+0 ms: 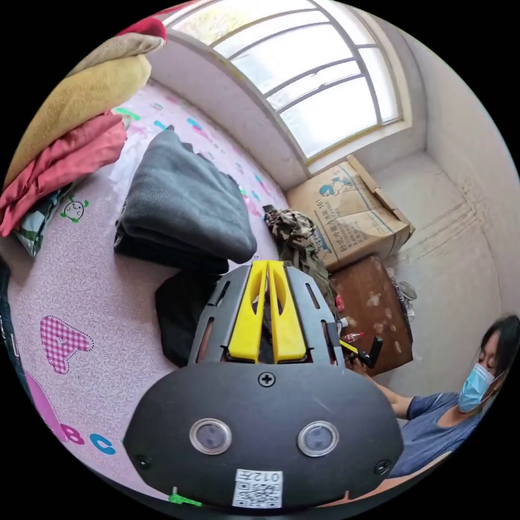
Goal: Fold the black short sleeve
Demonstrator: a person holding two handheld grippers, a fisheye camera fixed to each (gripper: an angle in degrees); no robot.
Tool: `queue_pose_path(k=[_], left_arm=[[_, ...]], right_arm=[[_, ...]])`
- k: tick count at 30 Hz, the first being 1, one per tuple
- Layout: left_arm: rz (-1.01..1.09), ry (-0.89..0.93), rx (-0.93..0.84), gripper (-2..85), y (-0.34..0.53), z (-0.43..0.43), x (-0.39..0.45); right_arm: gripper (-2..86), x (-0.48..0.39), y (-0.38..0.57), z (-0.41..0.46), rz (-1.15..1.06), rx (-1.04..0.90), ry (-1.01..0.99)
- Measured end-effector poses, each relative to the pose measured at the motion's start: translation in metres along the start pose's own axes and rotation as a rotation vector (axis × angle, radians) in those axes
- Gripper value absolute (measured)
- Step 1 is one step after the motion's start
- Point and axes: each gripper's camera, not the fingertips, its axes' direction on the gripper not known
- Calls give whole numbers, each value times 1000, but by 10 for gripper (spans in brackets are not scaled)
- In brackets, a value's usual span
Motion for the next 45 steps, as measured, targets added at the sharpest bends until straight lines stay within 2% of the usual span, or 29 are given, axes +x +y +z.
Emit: queue_pose_path(k=[2, 3, 4, 5, 8, 12, 16, 19, 27, 32, 36, 42, 45], left_arm=[[-78, 23, -164, 7, 4, -13, -13], [-66, -87, -292, 8, 10, -20, -13], [-2, -224, -314, 10, 23, -36, -2], [15, -255, -319, 11, 31, -44, 3], [-14, -166, -432, 22, 96, -74, 13], [-58, -380, -609, 51, 234, -117, 21], [-238, -410, -646, 76, 336, -156, 9], [-328, -416, -643, 80, 373, -166, -3], [-382, -389, -558, 58, 388, -186, -18], [-343, -364, -609, 42, 386, -190, -18], [-284, -431, -688, 11, 392, -186, -15], [-331, -338, -650, 1, 402, -226, -9], [-361, -317, -686, 0, 426, -242, -10]], right_arm=[[15, 1, 60, -14, 39, -34, -22], [19, 0, 97, -21, 58, -68, -27], [23, -2, 132, -26, 73, -114, -35], [25, -3, 149, -27, 75, -144, -33], [42, 1, 226, -32, 152, -232, -33], [67, 27, 299, -33, 318, -253, -111], [88, 43, 331, -18, 361, -298, -183], [99, 51, 344, -7, 362, -336, -200], [120, 66, 369, 0, 319, -380, -239], [127, 73, 385, -1, 306, -386, -264], [131, 81, 399, -4, 311, -378, -317], [132, 88, 432, -34, 306, -435, -369], [130, 82, 462, -48, 308, -470, -379]])
